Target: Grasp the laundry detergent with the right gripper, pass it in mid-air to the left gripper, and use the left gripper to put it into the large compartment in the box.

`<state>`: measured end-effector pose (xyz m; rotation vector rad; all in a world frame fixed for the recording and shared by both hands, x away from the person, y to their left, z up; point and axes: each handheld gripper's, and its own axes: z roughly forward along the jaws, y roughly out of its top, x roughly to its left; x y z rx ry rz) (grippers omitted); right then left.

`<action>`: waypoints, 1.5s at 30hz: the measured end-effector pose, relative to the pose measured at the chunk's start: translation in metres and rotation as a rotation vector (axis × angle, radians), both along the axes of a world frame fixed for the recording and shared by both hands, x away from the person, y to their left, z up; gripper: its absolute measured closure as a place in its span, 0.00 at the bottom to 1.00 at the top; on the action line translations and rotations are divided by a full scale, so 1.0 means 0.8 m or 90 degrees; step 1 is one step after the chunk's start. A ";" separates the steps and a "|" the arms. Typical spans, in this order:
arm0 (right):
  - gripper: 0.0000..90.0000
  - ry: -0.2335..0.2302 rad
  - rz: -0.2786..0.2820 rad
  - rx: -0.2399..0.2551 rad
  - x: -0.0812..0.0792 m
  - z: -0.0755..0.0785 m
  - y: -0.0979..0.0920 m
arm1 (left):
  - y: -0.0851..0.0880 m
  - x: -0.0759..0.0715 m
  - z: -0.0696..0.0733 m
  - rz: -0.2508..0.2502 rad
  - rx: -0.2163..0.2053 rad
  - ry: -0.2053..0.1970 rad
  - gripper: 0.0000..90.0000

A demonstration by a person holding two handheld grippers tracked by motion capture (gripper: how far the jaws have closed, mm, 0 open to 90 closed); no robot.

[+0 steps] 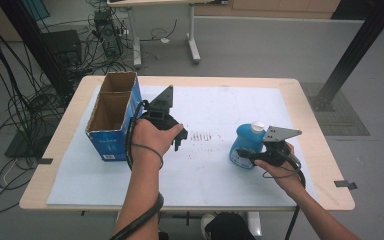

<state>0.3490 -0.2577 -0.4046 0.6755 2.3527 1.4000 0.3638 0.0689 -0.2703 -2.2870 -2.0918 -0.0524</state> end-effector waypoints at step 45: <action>0.48 0.006 0.003 0.010 0.002 -0.001 -0.003 | 0.001 -0.005 0.010 0.002 0.006 -0.008 0.08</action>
